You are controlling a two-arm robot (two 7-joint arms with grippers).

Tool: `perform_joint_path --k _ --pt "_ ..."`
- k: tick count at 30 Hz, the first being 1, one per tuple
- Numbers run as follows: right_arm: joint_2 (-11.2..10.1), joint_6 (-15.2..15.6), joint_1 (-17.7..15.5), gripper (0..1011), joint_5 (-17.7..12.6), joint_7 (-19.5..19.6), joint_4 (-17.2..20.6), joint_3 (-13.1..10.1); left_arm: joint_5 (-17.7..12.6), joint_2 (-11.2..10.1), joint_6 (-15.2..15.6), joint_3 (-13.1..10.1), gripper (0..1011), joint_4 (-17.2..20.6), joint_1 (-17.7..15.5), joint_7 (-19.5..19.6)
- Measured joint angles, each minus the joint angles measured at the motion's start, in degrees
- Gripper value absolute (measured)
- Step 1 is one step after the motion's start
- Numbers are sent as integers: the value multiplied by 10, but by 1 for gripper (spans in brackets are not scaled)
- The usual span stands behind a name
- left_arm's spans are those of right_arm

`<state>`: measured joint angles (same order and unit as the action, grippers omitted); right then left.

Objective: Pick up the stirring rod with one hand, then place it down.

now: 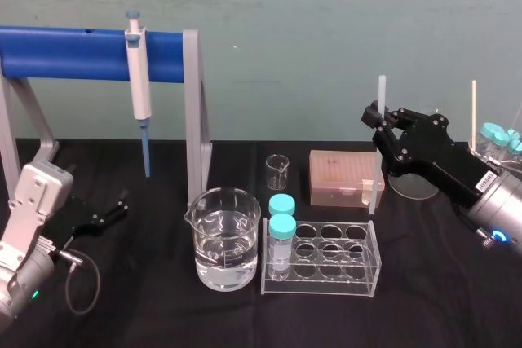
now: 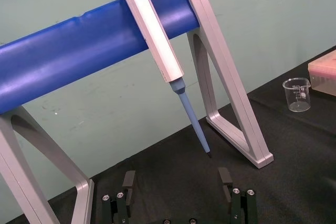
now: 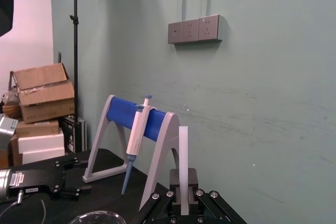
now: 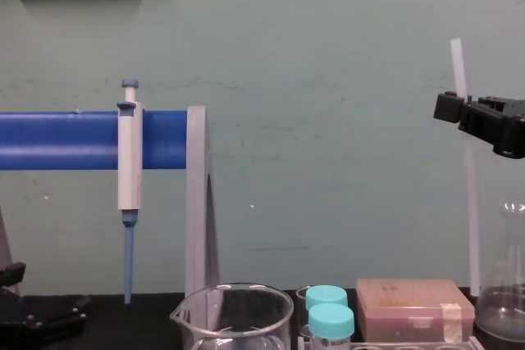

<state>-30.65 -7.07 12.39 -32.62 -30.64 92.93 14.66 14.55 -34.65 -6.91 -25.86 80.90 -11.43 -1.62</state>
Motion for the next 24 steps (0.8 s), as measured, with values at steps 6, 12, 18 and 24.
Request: perform_joint_path --k 6,12,18,24 --pt "-1 -2 0 72 0 -2 1 1 0 0 0 0 1000 0 0 0" --pt "-1 -5 1 72 -3 -8 -2 2 0 0 0 0 1000 0 0 0" --pt "-3 -19 3 71 -17 -34 -15 5 0 0 0 0 1000 0 0 0" --pt "-3 -48 7 72 -34 -74 -47 12 0 0 0 0 1000 0 0 0"
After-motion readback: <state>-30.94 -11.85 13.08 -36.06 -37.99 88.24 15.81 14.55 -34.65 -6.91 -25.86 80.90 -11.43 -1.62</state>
